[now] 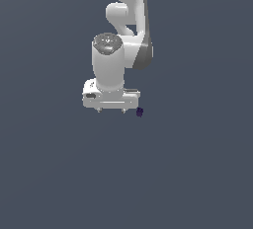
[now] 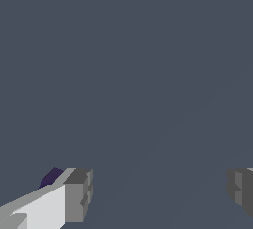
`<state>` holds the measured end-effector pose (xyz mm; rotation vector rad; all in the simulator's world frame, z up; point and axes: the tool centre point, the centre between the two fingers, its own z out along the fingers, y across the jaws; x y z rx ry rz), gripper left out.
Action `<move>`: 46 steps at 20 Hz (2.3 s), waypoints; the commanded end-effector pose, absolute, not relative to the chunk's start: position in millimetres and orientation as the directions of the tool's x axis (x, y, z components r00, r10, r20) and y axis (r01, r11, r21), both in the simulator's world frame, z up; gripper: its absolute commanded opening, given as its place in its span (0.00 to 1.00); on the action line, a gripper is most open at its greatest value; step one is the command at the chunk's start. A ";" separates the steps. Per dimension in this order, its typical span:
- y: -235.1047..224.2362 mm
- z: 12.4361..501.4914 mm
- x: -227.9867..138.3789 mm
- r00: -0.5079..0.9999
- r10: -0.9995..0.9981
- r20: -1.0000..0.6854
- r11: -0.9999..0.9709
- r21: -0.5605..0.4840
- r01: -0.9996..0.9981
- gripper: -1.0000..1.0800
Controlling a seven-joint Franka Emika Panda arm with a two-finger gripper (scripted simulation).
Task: Pick up the object and move it to a goal position.
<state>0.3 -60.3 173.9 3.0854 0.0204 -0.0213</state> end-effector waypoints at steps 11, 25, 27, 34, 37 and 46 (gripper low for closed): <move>-35.1 155.5 -10.3 0.999 -0.042 -0.007 -0.998 0.045 -0.042 0.96; 42.1 96.7 -63.2 0.968 -0.250 0.001 -0.968 0.011 -0.250 0.96; 50.2 90.3 -71.1 0.961 -0.275 0.001 -0.961 0.008 -0.275 0.96; 68.3 75.8 -90.8 0.942 -0.335 0.000 -0.942 0.002 -0.335 0.96; 71.7 73.0 -95.0 0.938 -0.347 0.000 -0.938 0.000 -0.347 0.96; 72.5 65.1 -96.0 0.937 -0.348 0.000 -0.937 0.000 -0.348 0.96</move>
